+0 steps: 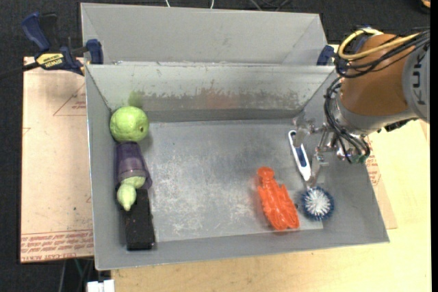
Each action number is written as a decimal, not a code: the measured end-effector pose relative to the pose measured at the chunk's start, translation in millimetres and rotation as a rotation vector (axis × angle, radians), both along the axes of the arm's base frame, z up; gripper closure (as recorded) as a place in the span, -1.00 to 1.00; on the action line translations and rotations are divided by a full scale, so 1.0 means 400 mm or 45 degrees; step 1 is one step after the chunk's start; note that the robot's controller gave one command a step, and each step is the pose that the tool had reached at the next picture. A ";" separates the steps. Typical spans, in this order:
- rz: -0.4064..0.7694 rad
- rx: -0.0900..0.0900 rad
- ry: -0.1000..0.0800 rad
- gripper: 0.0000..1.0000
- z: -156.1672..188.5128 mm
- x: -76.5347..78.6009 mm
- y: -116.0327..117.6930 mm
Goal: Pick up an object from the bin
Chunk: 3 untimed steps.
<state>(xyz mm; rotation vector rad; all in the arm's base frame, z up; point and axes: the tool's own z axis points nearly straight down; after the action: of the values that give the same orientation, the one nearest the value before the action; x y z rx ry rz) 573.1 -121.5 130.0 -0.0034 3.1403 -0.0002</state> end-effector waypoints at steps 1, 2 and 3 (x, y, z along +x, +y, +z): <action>-0.001 0.000 -0.001 -1.00 0.000 0.000 0.000; -0.060 0.004 0.003 -1.00 -0.088 -0.038 0.089; -0.084 0.000 -0.007 -1.00 -0.114 -0.047 0.063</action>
Offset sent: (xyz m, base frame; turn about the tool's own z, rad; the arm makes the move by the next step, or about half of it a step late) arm -0.0146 0.0325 -0.0332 0.0508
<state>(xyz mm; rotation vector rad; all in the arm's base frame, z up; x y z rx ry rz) 554.3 -96.3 84.4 0.0998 3.1336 0.0001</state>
